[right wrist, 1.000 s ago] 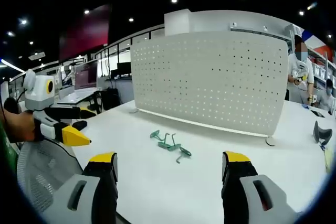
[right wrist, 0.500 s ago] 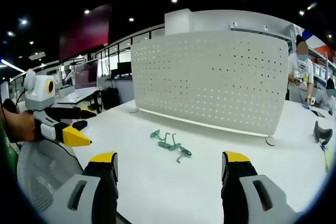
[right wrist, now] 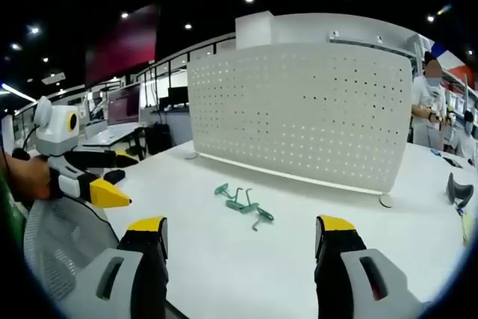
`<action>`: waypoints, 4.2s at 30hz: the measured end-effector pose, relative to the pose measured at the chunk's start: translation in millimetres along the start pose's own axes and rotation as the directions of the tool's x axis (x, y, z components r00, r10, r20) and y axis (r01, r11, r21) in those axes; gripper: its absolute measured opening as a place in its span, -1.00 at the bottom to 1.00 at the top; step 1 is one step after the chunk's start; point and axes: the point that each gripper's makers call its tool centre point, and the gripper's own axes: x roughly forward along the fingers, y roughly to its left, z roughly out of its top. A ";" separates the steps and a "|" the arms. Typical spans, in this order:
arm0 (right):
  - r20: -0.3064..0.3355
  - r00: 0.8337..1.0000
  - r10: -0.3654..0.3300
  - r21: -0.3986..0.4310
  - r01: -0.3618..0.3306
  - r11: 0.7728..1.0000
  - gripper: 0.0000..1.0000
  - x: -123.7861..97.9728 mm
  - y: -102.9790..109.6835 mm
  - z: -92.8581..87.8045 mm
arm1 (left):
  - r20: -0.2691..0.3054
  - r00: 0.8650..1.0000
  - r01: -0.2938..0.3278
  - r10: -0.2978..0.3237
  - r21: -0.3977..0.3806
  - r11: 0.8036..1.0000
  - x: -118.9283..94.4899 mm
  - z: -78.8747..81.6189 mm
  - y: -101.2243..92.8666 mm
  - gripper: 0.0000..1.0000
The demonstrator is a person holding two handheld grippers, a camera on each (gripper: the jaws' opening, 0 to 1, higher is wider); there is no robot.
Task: Insert the hook assembly into the mounting plate slot until the hook locks in place.
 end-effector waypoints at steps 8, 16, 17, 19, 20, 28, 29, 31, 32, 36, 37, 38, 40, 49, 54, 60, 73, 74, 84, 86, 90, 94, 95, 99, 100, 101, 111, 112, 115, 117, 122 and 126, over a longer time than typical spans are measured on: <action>-0.006 1.000 0.003 -0.001 -0.003 1.000 0.64 0.3 0.7 -1.2 | -0.001 1.000 0.001 -0.001 0.000 1.000 -0.1 -0.2 -0.4 0.80; -0.007 1.000 0.003 -0.001 -0.003 1.000 0.62 0.3 0.8 -1.5 | -0.001 1.000 0.002 -0.002 0.001 1.000 -0.4 -0.4 -0.5 0.79; -0.006 1.000 0.004 -0.001 -0.004 1.000 0.61 0.3 0.8 -1.4 | -0.001 1.000 0.002 -0.002 0.000 1.000 -0.4 -0.4 -0.6 0.79; -0.007 1.000 0.004 -0.001 -0.004 1.000 0.60 0.2 0.9 -1.4 | -0.001 1.000 0.002 -0.002 0.000 1.000 -0.4 -0.3 -0.5 0.79; -0.007 1.000 0.004 0.000 -0.004 1.000 0.60 0.2 0.8 -1.5 | -0.001 1.000 0.002 -0.002 0.000 1.000 -0.4 -0.3 -0.4 0.79; -0.008 1.000 0.004 0.000 -0.004 1.000 0.60 0.3 0.6 -1.6 | 0.003 1.000 -0.001 0.001 -0.002 1.000 -0.5 0.5 0.6 0.79; -0.007 1.000 0.003 0.002 -0.003 1.000 0.59 0.2 0.4 -1.4 | 0.002 1.000 -0.001 0.001 -0.001 1.000 -0.4 0.4 0.6 0.79; -0.006 1.000 0.003 0.003 -0.003 1.000 0.59 0.0 0.5 -1.0 | -0.001 1.000 0.000 0.000 0.002 1.000 -0.2 0.0 0.6 0.78; -0.005 1.000 0.002 0.002 -0.002 1.000 0.59 -0.2 0.4 -0.8 | -0.003 1.000 0.001 -0.001 0.001 1.000 -0.1 -0.5 0.5 0.78; -0.002 1.000 0.000 0.006 0.000 1.000 0.58 -0.5 -0.3 -0.2 | -0.002 1.000 -0.002 0.002 0.004 1.000 0.1 0.0 1.8 0.71; -0.001 1.000 0.000 0.006 0.000 1.000 0.58 -0.5 -0.2 -0.1 | -0.004 1.000 -0.001 0.001 0.004 1.000 0.3 -0.4 1.6 0.70; -0.001 1.000 -0.001 0.005 0.001 1.000 0.58 -0.5 -0.3 -0.2 | -0.008 1.000 0.000 0.000 0.003 1.000 0.5 -1.1 1.3 0.69; -0.002 1.000 0.000 0.006 0.000 1.000 0.58 -0.5 -0.5 -0.3 | -0.010 1.000 -0.002 0.002 0.006 1.000 0.5 -1.1 1.7 0.66; -0.001 1.000 -0.001 0.008 0.001 1.000 0.57 -0.6 -1.0 -0.4 | -0.010 1.000 -0.006 0.006 0.024 1.000 5.0 1.8 4.8 0.45; -0.002 1.000 -0.002 0.009 0.002 1.000 0.56 -0.5 -1.2 -0.4 | -0.012 1.000 -0.013 0.013 0.046 0.999 11.8 7.3 10.4 0.34; -0.001 1.000 -0.004 0.012 0.004 1.000 0.56 -0.8 -2.0 0.0 | -0.002 1.000 -0.022 0.023 0.069 0.997 22.3 18.7 20.8 0.24; 0.001 1.000 -0.008 0.017 0.008 1.000 0.55 -0.7 -3.5 -0.1 | 0.012 0.999 -0.043 0.042 0.102 0.994 50.8 37.5 38.6 0.17; 0.000 1.000 -0.009 0.016 0.009 1.000 0.55 -0.8 -3.6 -0.1 | 0.012 0.999 -0.044 0.043 0.103 0.994 52.8 38.1 39.8 0.15; -0.007 1.000 -0.008 0.018 0.008 1.000 0.55 -0.2 -3.6 -1.5 | 0.005 0.997 -0.072 0.072 0.125 0.990 74.1 38.0 55.5 0.12; -0.006 1.000 -0.009 0.018 0.009 1.000 0.55 -0.1 -3.6 -1.6 | 0.002 0.997 -0.071 0.071 0.127 0.989 77.2 37.6 55.2 0.10; -0.009 1.000 -0.010 0.022 0.010 1.000 0.55 -0.2 -4.1 -2.0 | -0.011 0.998 -0.063 0.066 0.146 0.987 86.6 33.1 56.1 0.00; -0.011 1.000 -0.014 0.025 0.014 1.000 0.55 -0.1 -5.2 -2.5 | -0.020 0.997 -0.066 0.070 0.160 0.985 95.7 30.2 58.2 -0.01; -0.011 1.000 -0.014 0.026 0.014 1.000 0.55 -0.1 -5.4 -2.6 | -0.021 0.997 -0.066 0.070 0.158 0.985 97.6 29.8 58.8 -0.01; -0.015 1.000 -0.016 0.029 0.016 0.999 0.55 0.0 -6.0 -3.3 | -0.035 0.997 -0.064 0.071 0.162 0.985 108.5 25.2 61.4 -0.08; -0.016 1.000 -0.017 0.030 0.017 0.999 0.55 0.0 -6.3 -3.6 | -0.042 0.997 -0.063 0.070 0.157 0.986 111.6 23.6 62.2 -0.09; -0.017 1.000 -0.018 0.031 0.019 0.999 0.55 0.0 -6.7 -3.8 | -0.044 0.997 -0.063 0.070 0.154 0.986 113.4 23.0 62.7 -0.10; -0.018 0.999 -0.027 0.040 0.028 0.999 0.54 0.2 -9.0 -4.3 | -0.085 0.994 -0.059 0.074 0.165 0.984 132.8 9.6 68.5 -0.22; -0.019 0.999 -0.028 0.040 0.029 0.999 0.54 0.2 -9.2 -4.5 | -0.091 0.993 -0.058 0.074 0.166 0.984 135.8 7.7 69.0 -0.23; -0.021 0.999 -0.029 0.042 0.030 0.999 0.53 0.3 -9.5 -4.9 | -0.104 0.991 -0.061 0.080 0.169 0.984 143.1 3.3 71.2 -0.24; -0.021 0.999 -0.032 0.044 0.033 0.999 0.53 0.2 -10.2 -5.0 | -0.116 0.990 -0.059 0.079 0.163 0.985 148.0 0.1 72.5 -0.26; -0.024 0.999 -0.035 0.050 0.036 0.998 0.53 0.6 -11.6 -5.8 | -0.136 0.987 -0.060 0.083 0.165 0.984 156.2 -6.7 75.3 -0.32; -0.027 0.999 -0.038 0.057 0.039 0.998 0.53 0.7 -12.6 -6.6 | -0.150 0.985 -0.057 0.082 0.167 0.984 159.8 -11.8 76.5 -0.38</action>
